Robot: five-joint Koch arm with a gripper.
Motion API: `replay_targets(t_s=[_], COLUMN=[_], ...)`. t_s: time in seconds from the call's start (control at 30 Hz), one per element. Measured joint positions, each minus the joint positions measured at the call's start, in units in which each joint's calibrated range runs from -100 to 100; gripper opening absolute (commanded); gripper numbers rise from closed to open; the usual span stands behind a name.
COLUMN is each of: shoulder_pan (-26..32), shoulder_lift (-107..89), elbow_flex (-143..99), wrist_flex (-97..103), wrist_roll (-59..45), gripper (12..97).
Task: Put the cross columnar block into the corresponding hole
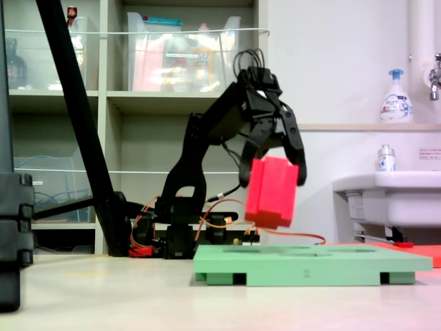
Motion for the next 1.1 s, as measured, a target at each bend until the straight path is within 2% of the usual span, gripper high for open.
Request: replay_targets(t_s=[0.37, 1.1], shoulder_pan=[0.93, 2.1], shoulder_lift=[8.48, 11.35], elbow_flex=[-0.1, -0.1], wrist_flex=[9.01, 14.68], wrist_roll=[0.63, 2.49], gripper=[38.5, 38.5])
